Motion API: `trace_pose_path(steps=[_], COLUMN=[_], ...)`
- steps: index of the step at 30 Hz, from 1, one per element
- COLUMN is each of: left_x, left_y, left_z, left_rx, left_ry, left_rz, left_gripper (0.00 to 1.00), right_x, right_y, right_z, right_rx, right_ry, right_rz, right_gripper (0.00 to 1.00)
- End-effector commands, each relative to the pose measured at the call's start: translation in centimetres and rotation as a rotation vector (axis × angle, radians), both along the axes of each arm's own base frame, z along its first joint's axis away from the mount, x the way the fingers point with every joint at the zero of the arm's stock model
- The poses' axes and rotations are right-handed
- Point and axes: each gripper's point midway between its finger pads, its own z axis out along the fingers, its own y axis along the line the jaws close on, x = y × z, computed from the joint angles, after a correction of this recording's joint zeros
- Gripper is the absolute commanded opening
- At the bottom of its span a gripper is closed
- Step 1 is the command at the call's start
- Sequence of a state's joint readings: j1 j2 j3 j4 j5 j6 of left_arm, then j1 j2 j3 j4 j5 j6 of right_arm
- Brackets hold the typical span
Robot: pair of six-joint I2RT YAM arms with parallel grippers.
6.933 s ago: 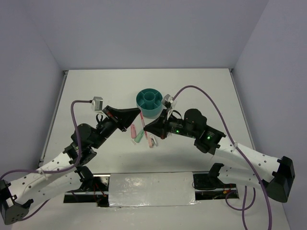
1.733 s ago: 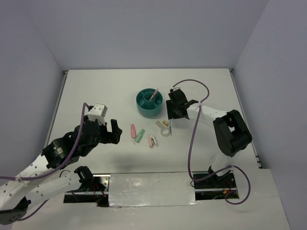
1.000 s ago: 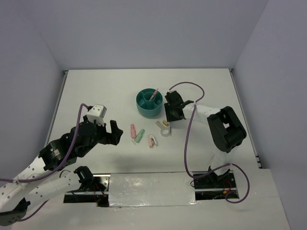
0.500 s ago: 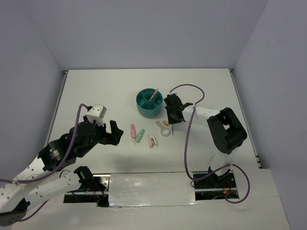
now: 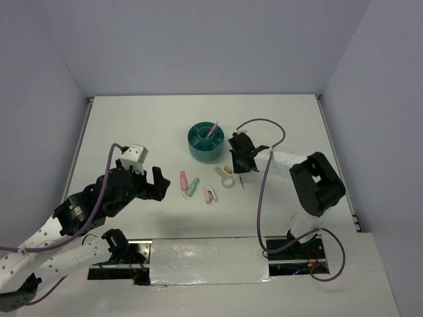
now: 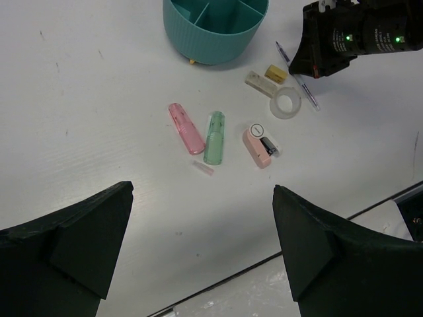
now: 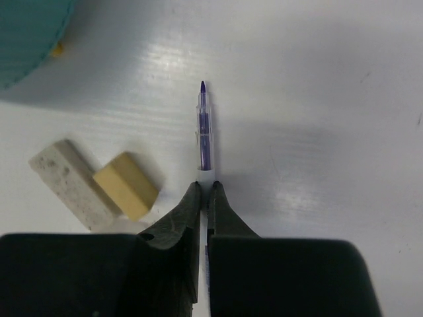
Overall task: Sort the stationery into containers
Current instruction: Pick up the pen from the center of the board, then close the pen cap on the pen.
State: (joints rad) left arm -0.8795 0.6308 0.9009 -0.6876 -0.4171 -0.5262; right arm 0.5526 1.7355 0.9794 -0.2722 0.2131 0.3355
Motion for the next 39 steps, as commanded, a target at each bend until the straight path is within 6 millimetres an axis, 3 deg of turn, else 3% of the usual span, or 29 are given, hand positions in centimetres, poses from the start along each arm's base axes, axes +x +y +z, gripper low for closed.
trace_pose_path(steps=[1, 2, 4, 5, 6, 8, 11, 14, 19, 27, 32, 37, 39], left_x=[0.2, 0.2, 0.2, 0.2, 0.3, 0.4, 0.9, 1.5, 3.3, 4.3, 4.8, 5.1, 5.1], left_y=[-0.4, -0.5, -0.7, -0.9, -1.2, -2.1, -3.7, -4.9, -2.9, -3.0, -3.7, -4.5, -4.4], left_z=[0.6, 0.6, 0.8, 0.8, 0.8, 0.2, -1.7, -3.6, -7.7, -11.5, -13.7, -16.1, -16.7], left_rx=[-0.025, -0.032, -0.058, -0.068, -0.097, -0.124, -0.133, -0.115, -0.081, -0.156, -0.086, -0.044, -0.039], left_ry=[-0.020, -0.019, -0.010, -0.001, 0.014, 0.035, 0.091, 0.161, 0.300, 0.441, 0.497, 0.576, 0.596], left_rz=[-0.010, -0.011, -0.001, 0.003, 0.014, 0.007, 0.004, 0.022, 0.368, 0.696, 0.758, 0.764, 0.772], left_gripper=[0.99, 0.99, 0.99, 0.99, 0.99, 0.99, 0.99, 0.99, 0.99, 0.89, 0.82, 0.76, 0.76], right_x=[-2.8, -2.3, -1.7, -1.4, -1.4, -1.6, -2.0, -3.0, -5.3, -7.0, -7.4, -8.3, -8.4], right_y=[-0.2, 0.1, -0.1, -0.2, -1.5, -2.6, -3.9, -4.7, -5.3, -4.3, -3.4, -1.0, -0.9], right_z=[-0.1, 1.9, 3.9, 6.7, 7.2, 10.3, 14.3, 16.7, 18.7, 18.5, 17.3, 17.4, 17.6], right_rx=[0.019, 0.057, 0.093, 0.138, 0.111, 0.135, 0.156, 0.154, 0.191, 0.239, 0.256, 0.368, 0.379], right_ry=[0.041, -0.024, -0.128, -0.213, -0.261, -0.369, -0.486, -0.514, -0.525, -0.513, -0.497, -0.497, -0.503], right_rz=[0.035, 0.037, 0.021, 0.008, -0.039, -0.064, -0.086, -0.081, -0.053, 0.026, 0.083, 0.190, 0.197], right_gripper=[0.00, 0.00, 0.00, 0.00, 0.00, 0.00, 0.00, 0.00, 0.00, 0.00, 0.00, 0.00, 0.00])
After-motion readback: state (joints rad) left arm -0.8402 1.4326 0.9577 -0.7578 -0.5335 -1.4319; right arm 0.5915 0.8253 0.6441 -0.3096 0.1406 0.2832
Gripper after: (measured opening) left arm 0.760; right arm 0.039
